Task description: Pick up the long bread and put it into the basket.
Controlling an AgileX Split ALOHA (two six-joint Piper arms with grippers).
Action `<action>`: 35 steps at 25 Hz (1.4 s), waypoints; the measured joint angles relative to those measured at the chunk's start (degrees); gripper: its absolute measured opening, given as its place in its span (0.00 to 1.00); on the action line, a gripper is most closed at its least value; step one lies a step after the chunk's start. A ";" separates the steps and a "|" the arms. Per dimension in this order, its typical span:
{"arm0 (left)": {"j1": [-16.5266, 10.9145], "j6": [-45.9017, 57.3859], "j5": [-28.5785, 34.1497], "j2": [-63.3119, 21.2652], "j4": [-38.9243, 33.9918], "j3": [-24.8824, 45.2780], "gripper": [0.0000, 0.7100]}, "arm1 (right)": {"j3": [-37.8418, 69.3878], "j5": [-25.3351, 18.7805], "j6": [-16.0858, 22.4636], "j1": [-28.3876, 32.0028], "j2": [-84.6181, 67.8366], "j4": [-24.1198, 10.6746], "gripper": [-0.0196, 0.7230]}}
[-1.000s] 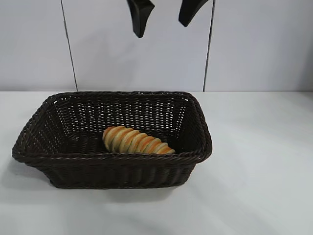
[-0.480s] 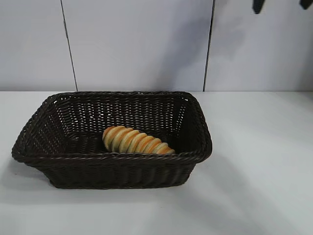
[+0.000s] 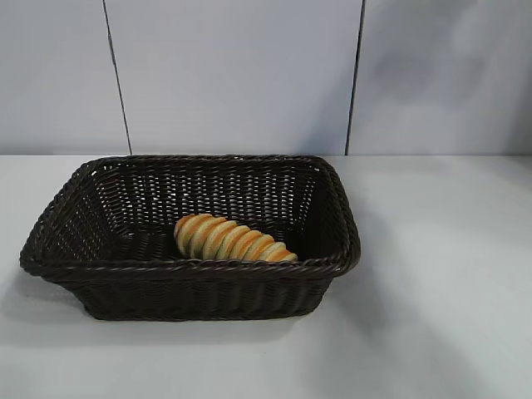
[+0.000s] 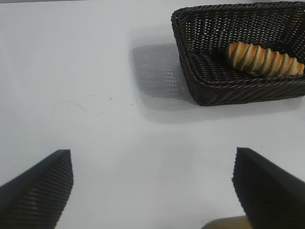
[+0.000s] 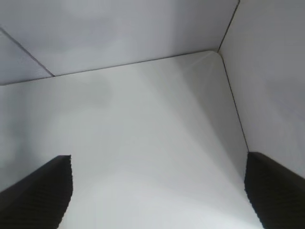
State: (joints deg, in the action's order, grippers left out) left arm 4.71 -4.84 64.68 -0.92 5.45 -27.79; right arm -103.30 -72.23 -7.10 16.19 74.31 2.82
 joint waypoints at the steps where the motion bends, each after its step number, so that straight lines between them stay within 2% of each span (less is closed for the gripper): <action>1: 0.00 0.00 0.00 0.00 0.00 0.00 0.92 | 1.92 -0.07 0.00 0.00 -3.70 -0.05 0.95; 5: 0.00 0.00 0.00 0.00 0.00 0.00 0.92 | 10.86 -0.05 0.27 0.00 -18.00 -0.43 0.95; 11: 0.00 0.00 0.00 0.00 0.00 0.00 0.92 | 27.58 4.98 3.17 -0.08 -40.58 -1.31 0.95; 17: 0.00 0.00 0.00 0.00 0.00 0.00 0.92 | 44.40 6.14 7.10 -5.02 -58.46 -2.82 0.95; 21: 0.00 0.00 0.00 0.00 0.00 0.00 0.92 | 51.69 6.19 8.44 -7.86 -65.14 -3.36 0.95; 30: 0.00 0.00 0.00 0.00 0.00 0.00 0.92 | 67.38 7.85 8.55 -17.32 -75.38 -3.73 0.95; 35: 0.00 0.00 0.00 0.00 0.00 0.00 0.92 | 72.43 9.74 8.61 -19.14 -75.39 -2.30 0.95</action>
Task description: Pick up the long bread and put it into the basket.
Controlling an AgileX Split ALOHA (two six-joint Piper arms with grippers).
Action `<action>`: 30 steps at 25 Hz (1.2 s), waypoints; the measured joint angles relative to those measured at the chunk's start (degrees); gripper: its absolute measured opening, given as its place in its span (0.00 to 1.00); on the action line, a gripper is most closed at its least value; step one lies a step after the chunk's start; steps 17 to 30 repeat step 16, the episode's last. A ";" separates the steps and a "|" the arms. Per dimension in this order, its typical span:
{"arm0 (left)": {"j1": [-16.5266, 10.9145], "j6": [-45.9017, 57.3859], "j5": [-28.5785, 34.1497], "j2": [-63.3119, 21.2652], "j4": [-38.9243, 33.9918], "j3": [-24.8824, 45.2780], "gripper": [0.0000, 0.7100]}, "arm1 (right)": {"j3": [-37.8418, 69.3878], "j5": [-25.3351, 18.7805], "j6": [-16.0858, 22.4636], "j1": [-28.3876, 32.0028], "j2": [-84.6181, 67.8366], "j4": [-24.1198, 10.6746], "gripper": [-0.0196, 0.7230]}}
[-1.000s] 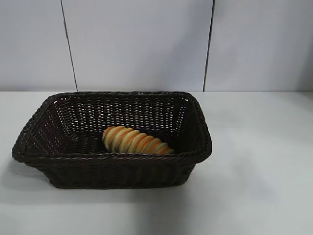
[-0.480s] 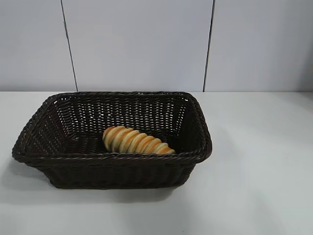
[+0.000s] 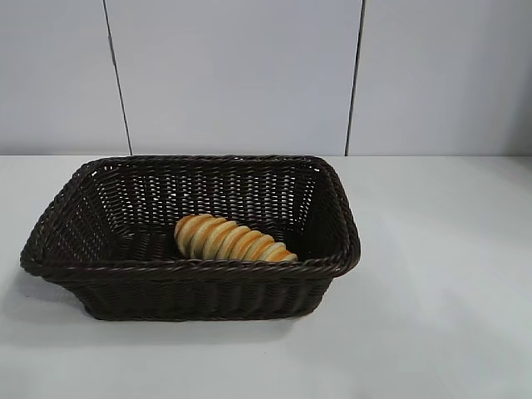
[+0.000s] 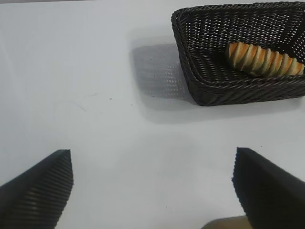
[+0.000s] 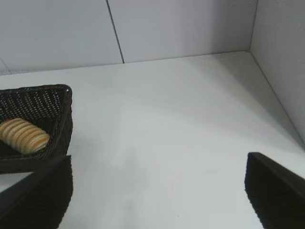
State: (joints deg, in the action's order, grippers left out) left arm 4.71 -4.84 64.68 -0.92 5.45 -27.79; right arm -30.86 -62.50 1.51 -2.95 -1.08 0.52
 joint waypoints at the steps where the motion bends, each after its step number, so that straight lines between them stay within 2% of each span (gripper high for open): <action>1: 0.00 0.00 0.00 0.00 0.00 0.00 0.92 | 0.87 0.79 0.00 0.00 0.00 0.15 0.95; 8: 0.00 0.00 0.00 0.00 0.00 0.00 0.92 | 4.06 0.57 0.00 0.00 0.00 0.23 0.95; 30: 0.00 0.00 0.00 0.00 0.00 0.00 0.92 | 4.11 0.57 0.00 0.00 0.00 0.23 0.95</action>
